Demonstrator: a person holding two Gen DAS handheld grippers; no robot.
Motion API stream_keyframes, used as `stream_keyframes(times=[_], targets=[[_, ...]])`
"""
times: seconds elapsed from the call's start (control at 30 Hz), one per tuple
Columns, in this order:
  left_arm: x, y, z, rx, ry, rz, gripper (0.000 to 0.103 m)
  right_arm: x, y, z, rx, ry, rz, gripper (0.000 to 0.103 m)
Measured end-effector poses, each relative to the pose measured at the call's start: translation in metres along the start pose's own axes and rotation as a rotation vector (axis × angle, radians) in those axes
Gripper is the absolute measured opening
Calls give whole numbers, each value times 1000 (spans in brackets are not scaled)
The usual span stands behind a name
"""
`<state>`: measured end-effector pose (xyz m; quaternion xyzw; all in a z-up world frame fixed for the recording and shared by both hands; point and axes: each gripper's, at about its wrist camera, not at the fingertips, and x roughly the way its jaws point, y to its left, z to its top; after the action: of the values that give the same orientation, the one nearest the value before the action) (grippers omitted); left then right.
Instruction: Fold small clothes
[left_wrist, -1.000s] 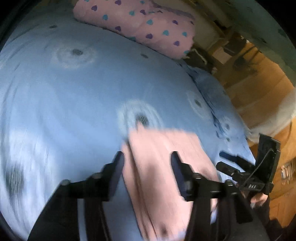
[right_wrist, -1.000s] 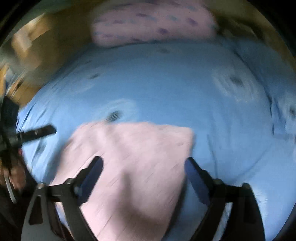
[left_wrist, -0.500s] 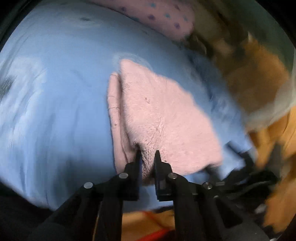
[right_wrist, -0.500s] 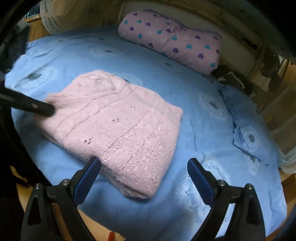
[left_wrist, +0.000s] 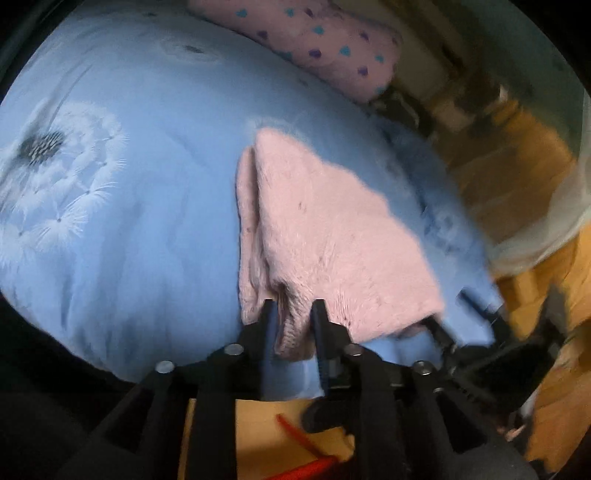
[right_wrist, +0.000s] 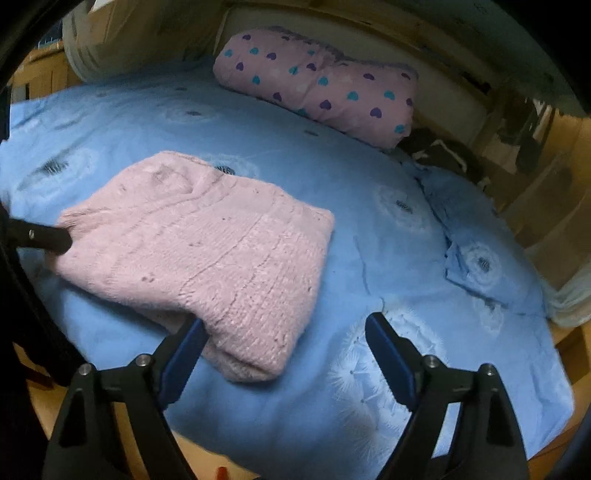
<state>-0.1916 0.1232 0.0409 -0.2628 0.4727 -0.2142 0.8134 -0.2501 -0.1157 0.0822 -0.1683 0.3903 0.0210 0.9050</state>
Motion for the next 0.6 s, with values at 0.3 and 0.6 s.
stream_keyframes(times=[0.3, 0.6], targets=[[14, 15, -10, -28, 92, -74, 5, -20, 26, 92, 97, 24, 451, 89], [24, 0, -8, 47, 34, -26, 5, 130, 130, 164, 1, 525, 387, 43]])
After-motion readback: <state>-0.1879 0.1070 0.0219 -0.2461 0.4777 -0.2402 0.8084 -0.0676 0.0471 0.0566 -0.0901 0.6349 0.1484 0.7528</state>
